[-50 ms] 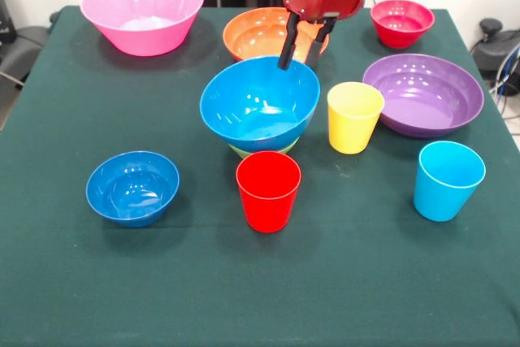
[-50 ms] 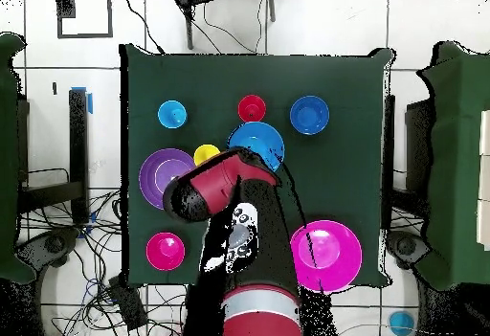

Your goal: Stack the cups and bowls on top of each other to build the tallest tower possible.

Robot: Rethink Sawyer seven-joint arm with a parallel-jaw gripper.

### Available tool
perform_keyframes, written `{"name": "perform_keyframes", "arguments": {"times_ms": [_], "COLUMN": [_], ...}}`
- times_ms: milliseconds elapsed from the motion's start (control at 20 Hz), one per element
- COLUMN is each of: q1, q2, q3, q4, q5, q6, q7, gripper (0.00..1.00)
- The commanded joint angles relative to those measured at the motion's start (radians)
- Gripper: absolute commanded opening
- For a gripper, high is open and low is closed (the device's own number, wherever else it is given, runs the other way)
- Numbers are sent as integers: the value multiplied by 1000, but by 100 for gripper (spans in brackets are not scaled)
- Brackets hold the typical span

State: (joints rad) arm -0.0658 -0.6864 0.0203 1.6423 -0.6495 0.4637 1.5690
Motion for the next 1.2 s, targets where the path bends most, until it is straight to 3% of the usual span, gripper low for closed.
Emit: {"name": "perform_keyframes", "arguments": {"times_ms": [50, 200, 450, 750, 1200], "q1": [-51, -68, -45, -38, -133], "q2": [-45, -68, -37, -65, -128], "q3": [120, 141, 125, 124, 189], "q4": [51, 64, 42, 45, 45], "q5": [52, 76, 64, 83, 114], "q6": [99, 133, 131, 161, 172], "q7": [-63, -80, -40, -44, -137], "gripper": [100, 100, 100, 100, 100]}}
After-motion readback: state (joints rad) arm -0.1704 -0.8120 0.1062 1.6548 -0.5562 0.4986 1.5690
